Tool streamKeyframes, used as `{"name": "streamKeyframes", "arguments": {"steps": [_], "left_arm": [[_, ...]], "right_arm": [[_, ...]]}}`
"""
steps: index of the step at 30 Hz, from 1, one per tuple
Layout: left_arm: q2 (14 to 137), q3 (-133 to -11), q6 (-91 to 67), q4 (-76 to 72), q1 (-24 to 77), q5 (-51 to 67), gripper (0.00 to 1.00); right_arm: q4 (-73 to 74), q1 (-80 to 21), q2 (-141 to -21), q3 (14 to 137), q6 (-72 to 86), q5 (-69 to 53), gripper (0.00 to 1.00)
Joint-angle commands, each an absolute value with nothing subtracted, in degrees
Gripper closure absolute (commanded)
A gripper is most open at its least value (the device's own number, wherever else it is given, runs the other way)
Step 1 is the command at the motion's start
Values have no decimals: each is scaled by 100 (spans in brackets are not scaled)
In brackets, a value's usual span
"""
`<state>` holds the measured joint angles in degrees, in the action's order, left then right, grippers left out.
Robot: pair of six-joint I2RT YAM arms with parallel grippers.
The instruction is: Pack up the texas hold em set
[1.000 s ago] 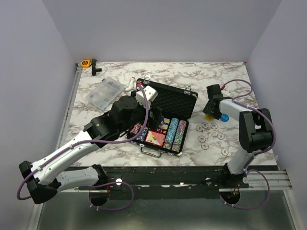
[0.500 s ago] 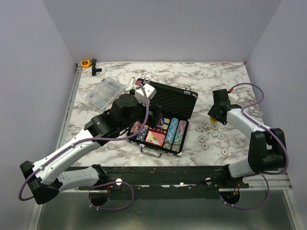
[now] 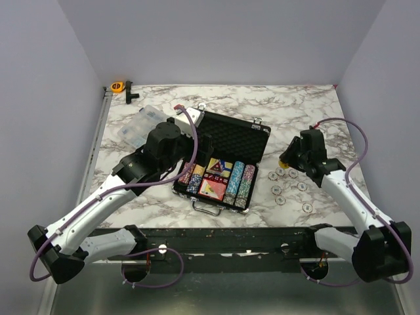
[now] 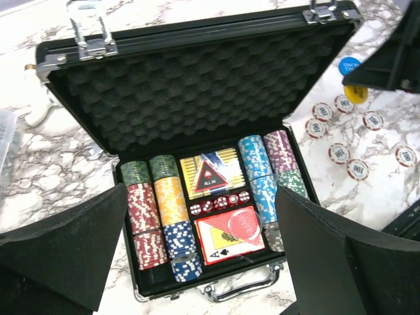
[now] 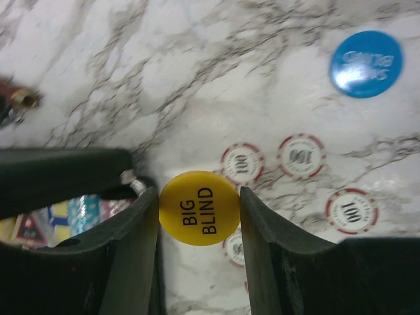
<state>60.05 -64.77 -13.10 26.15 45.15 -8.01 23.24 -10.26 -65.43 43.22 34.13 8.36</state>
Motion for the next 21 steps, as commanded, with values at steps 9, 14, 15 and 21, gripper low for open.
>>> {"name": "streamKeyframes", "arguments": {"steps": [9,14,15,21], "left_arm": [[5865,-6368,-1406,2474,4132,-1075,8],[5706,-6260,-1478,2386,4040,-1396,8],[5669,-6250,-1511,2386,4022,-1526,7],[5207,-6127,-1822,2347,3856,-2069,5]], "right_arm": [[1832,-3775,-5466,3874,3756,570,96],[1067,-5139,-6279,4117,3726,1144,96],[951,-5213,-6502,4264,3639,1121,96],[235,-5294,-7755,4928,3001,458,94]]}}
